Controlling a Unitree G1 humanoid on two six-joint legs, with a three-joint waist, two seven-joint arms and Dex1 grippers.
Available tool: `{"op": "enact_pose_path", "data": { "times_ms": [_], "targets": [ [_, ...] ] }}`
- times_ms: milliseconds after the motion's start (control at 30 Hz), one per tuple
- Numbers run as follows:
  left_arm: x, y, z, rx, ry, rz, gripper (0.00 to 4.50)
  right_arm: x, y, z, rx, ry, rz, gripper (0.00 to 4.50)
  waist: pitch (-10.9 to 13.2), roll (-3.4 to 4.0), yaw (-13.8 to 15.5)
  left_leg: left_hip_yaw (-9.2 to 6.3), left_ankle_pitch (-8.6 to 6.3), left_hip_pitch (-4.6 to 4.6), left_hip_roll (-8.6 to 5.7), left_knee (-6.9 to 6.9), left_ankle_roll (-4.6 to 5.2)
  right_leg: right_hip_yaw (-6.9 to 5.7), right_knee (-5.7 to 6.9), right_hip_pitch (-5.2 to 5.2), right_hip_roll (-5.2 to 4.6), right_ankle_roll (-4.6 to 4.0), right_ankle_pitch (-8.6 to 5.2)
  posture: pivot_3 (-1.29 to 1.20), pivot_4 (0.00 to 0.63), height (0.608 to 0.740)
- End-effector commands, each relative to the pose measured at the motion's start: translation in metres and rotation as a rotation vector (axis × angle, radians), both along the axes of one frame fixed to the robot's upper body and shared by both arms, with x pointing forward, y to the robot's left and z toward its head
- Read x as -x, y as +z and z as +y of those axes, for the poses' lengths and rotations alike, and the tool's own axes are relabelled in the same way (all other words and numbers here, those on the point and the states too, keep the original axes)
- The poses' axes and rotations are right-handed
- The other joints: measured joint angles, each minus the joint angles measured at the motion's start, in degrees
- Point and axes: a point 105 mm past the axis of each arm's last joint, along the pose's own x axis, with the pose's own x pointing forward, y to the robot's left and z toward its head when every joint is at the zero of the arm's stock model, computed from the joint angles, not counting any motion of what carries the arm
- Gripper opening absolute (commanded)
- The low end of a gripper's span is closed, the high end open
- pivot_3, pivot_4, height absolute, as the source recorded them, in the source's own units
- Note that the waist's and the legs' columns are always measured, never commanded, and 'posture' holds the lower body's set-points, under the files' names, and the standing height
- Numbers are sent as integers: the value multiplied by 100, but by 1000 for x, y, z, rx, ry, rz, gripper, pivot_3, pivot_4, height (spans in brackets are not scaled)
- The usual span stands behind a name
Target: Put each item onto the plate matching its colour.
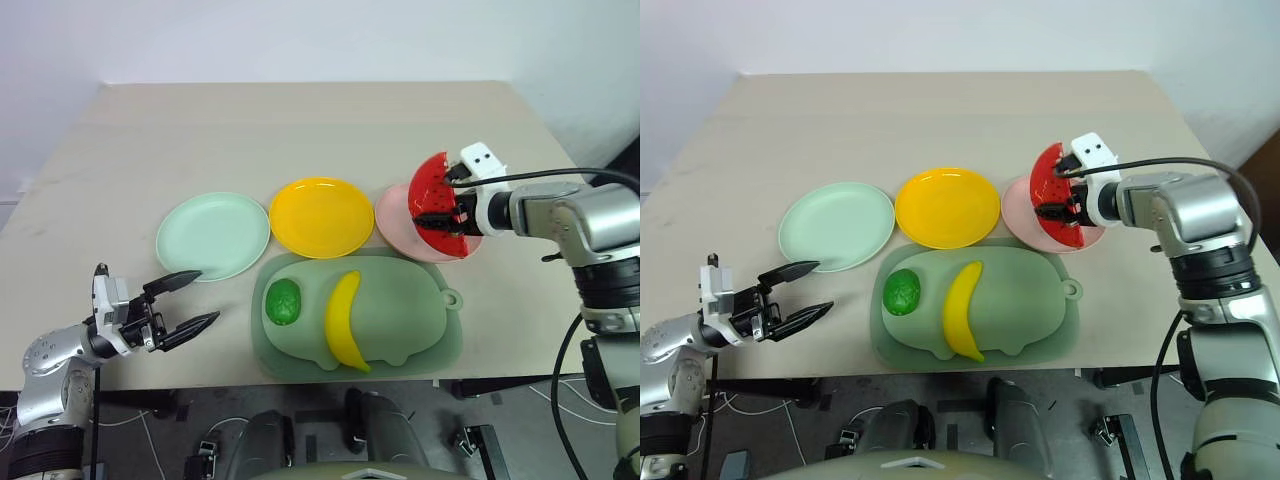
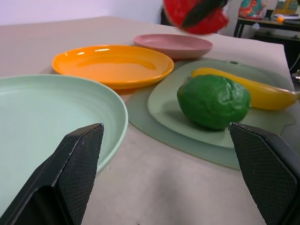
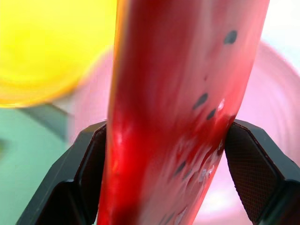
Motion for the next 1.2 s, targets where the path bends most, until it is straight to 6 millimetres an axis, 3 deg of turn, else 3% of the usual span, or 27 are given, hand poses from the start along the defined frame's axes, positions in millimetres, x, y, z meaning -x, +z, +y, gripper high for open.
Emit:
{"op": "enact_pose_path", "data": {
  "times_ms": [33,233,333,433,767,867,1000,1200],
  "targets": [
    [-1,3,1,-9,7,-23,4500,-15,12,-9,38,-21,-73,3382,1,1,-5,0,0,-1,0,0,0,0,0,-1,0,0,0,0,150,736],
    [0,3,2,-9,12,-22,4500,-23,-1,-17,67,-40,-61,3382,2,3,-9,2,0,-4,2,0,0,0,2,-5,-1,0,0,0,150,736],
    [0,3,3,-12,15,-20,4500,-22,2,-18,59,-22,-60,4306,2,3,-10,2,0,-4,3,0,-1,0,3,-7,-1,0,0,0,150,736],
    [1,3,3,-15,17,-18,4500,-18,10,-19,40,2,-64,4472,2,4,-8,2,0,-4,3,0,0,0,3,-7,-2,0,0,0,150,736],
    [-1,4,4,-29,16,-29,4500,-2,104,-25,68,214,-299,4472,10,21,5,-1,3,-56,1,5,-4,-5,8,-55,1,0,1,0,150,736],
    [-2,5,4,-33,7,-32,4500,12,126,-9,24,410,-404,4472,10,22,-6,-1,2,-57,1,5,-3,-6,4,-53,1,0,1,0,150,736],
    [-1,8,6,-40,8,-43,4500,31,131,18,-15,664,-494,4472,10,21,-3,1,3,-53,1,5,-4,-6,6,-51,0,1,2,0,150,736],
    [2,7,6,-44,5,-35,4500,54,101,55,13,991,-469,4472,10,21,3,1,6,-46,2,10,-10,-6,11,-44,-1,1,3,0,150,736]
  ]
}}
